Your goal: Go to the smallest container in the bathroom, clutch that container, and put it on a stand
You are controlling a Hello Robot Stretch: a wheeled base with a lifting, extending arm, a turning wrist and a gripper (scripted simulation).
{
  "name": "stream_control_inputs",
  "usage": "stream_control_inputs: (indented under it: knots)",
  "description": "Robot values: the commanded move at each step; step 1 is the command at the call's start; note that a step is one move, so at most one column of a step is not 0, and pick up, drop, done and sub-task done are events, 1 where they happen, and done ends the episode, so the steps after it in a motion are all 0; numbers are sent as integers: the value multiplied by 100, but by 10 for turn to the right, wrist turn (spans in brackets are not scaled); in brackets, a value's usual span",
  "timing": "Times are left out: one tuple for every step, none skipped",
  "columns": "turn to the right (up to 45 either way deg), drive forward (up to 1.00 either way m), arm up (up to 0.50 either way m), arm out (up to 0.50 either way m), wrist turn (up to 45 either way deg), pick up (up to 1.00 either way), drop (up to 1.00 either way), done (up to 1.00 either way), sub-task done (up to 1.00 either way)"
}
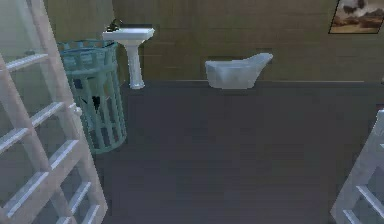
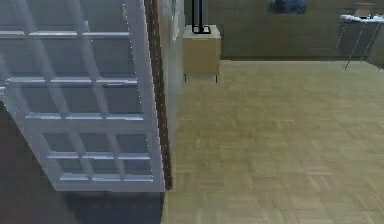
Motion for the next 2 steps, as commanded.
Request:
stream_control_inputs:
  knots:
    - [0, 100, 0, 0, 0, 0, 0, 0, 0]
    - [-60, 0, 0, 0, 0, 0, 0, 0, 0]
